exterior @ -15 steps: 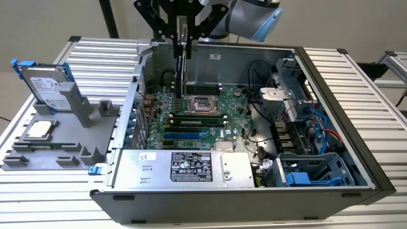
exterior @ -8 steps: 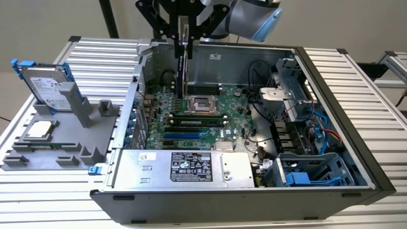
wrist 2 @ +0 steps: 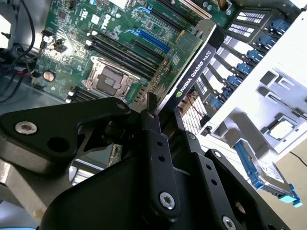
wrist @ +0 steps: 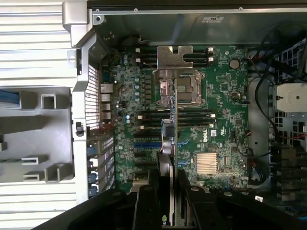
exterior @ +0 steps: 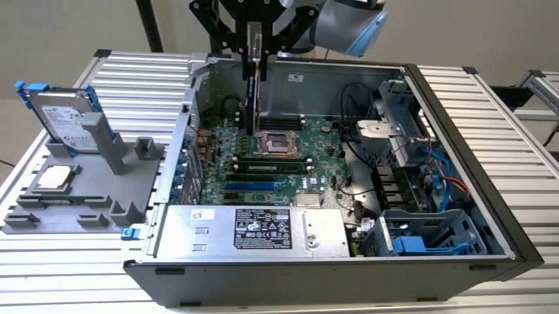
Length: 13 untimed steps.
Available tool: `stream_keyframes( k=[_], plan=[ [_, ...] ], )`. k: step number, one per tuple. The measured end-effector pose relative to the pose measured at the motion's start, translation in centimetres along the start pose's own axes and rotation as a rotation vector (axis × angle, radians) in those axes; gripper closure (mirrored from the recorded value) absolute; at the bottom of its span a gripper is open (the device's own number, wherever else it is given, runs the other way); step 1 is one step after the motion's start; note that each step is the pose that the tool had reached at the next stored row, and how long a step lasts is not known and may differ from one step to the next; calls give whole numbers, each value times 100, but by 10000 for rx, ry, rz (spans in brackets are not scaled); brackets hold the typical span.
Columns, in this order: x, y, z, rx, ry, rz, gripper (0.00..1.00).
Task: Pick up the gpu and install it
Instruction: 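Pick up the gpu and move the gpu toward the slot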
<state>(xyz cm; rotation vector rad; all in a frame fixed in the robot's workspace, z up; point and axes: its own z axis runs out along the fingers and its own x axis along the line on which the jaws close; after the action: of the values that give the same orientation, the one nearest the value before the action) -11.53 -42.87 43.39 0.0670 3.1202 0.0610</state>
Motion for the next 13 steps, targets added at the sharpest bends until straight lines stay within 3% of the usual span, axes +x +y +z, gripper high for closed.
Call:
stream_keyframes(
  k=[13],
  plan=[
    [-7, 0, 0, 0, 0, 0, 100]
  ],
)
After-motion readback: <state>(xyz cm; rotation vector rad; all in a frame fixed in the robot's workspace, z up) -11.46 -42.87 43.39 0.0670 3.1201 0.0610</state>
